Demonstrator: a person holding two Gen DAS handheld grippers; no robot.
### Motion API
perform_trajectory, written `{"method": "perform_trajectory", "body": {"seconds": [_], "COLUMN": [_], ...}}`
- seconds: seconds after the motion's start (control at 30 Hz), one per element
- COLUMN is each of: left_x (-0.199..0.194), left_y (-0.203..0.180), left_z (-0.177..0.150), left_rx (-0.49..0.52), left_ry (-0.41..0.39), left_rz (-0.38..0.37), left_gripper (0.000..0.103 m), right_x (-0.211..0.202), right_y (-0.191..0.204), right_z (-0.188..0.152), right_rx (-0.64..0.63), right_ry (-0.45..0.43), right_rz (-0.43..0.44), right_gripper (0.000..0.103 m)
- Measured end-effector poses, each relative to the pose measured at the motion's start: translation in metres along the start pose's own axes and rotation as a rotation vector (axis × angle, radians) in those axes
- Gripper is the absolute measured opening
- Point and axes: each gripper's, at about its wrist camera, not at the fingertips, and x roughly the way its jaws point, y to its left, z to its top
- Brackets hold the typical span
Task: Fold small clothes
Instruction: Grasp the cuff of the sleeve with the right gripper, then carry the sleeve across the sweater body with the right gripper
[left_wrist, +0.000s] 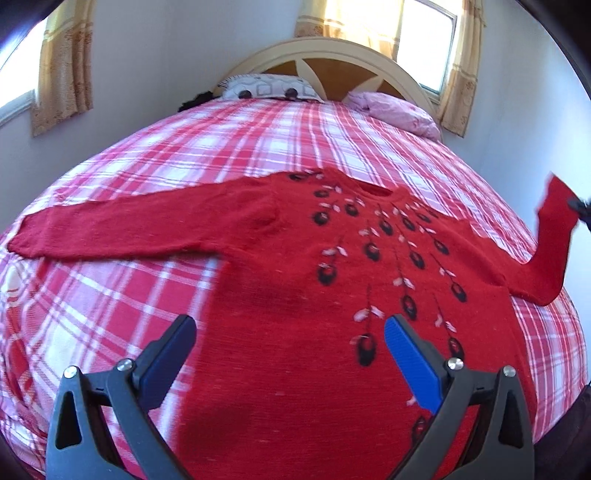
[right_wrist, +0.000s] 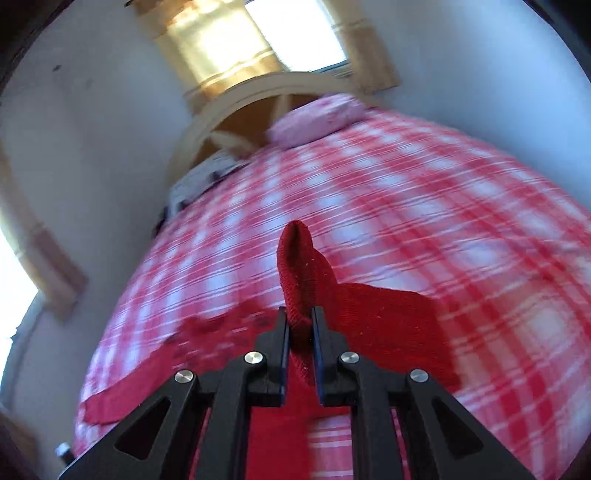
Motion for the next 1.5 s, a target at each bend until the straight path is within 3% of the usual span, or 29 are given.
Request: {"method": "perform_trajectory", "body": {"seconds": [0.13,0.37,0.6,0.73,0.77,0.87,0.93,1.03,1.13,1.3,1.37,1.43,1.5], "left_x": [-0.005,-0.006,0.004,0.009,0.010,0.011,0.015,0.019,0.018,0.016,0.022,0.031,0.036], "left_y": [0.024,0.073,0.110,0.121,0.122,0.121,0.119,0.112,0.100,0.069,0.061,0.059,0.062], "left_z": [0.004,0.003,-0.002,-0.005,-0.006,-0.008,-0.006,-0.002,0.006,0.025,0.029,0.031,0.030], "left_rx": [-0.028,-0.120,-0.202,-0.223,-0.225,-0.217,-0.204,-0.183,-0.145,-0.049,-0.038,-0.059,-0.085], "left_ry": [-0.037,-0.047,-0.028,-0.011,-0.009,-0.009,-0.006,0.000,-0.013,-0.064,-0.060,-0.033,-0.004], "left_rz": [0.051,0.127,0.164,0.171,0.171,0.170,0.170,0.159,0.144,0.140,0.140,0.129,0.120], "left_gripper": [0.103,0.103,0.103,0.103,0.103,0.103,0.103,0.103,0.103,0.103,0.103,0.103,0.103], "right_x": [0.059,0.175,0.233,0.240,0.239,0.225,0.209,0.182,0.159,0.134,0.129,0.118,0.108], "right_y": [0.080,0.187,0.231,0.234,0.235,0.223,0.213,0.189,0.152,0.051,0.021,0.003,0.005], "right_z": [-0.020,-0.104,-0.175,-0.190,-0.190,-0.173,-0.162,-0.142,-0.130,-0.123,-0.130,-0.137,-0.135], "right_rx": [-0.051,-0.085,-0.152,-0.172,-0.167,-0.094,-0.067,-0.147,-0.245,-0.162,-0.126,-0.077,-0.087], "right_ry": [0.101,0.293,0.399,0.415,0.421,0.448,0.419,0.327,0.257,0.225,0.247,0.235,0.229], "right_rz": [0.152,0.285,0.307,0.356,0.378,0.510,0.538,0.434,0.236,0.062,0.029,0.113,0.096], "right_gripper": [0.011,0.010,0.010,0.018,0.024,0.027,0.027,0.027,0.027,0.027,0.027,0.027,0.027]}}
